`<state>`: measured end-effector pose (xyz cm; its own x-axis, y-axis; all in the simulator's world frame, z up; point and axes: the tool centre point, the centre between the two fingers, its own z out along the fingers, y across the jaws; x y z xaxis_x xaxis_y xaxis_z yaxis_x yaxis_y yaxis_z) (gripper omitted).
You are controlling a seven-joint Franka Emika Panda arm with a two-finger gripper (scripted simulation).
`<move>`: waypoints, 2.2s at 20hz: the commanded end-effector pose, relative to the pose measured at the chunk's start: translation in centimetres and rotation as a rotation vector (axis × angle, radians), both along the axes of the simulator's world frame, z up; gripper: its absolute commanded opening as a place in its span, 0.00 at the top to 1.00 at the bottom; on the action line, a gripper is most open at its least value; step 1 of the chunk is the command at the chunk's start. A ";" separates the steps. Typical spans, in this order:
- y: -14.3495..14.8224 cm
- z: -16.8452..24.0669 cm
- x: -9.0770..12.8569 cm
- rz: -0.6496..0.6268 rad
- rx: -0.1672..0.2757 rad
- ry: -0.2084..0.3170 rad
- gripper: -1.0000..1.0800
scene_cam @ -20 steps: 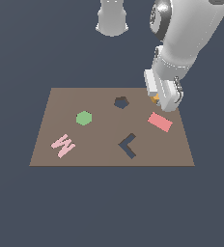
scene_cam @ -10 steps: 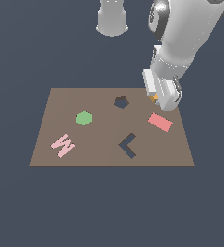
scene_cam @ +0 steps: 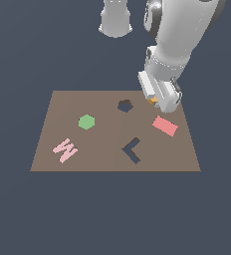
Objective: Insert a designated object into the corresponding slot on a board.
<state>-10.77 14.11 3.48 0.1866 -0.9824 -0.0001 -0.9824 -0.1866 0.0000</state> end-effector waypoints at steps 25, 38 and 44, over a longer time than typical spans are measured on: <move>-10.2 0.6 2.2 0.510 0.000 -0.002 1.00; -10.8 0.1 2.6 0.542 0.000 -0.001 1.00; -10.8 -0.4 2.6 0.544 0.000 -0.001 0.04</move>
<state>-8.17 3.32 3.09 0.6678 -0.7444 -0.0002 -0.7444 -0.6678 -0.0006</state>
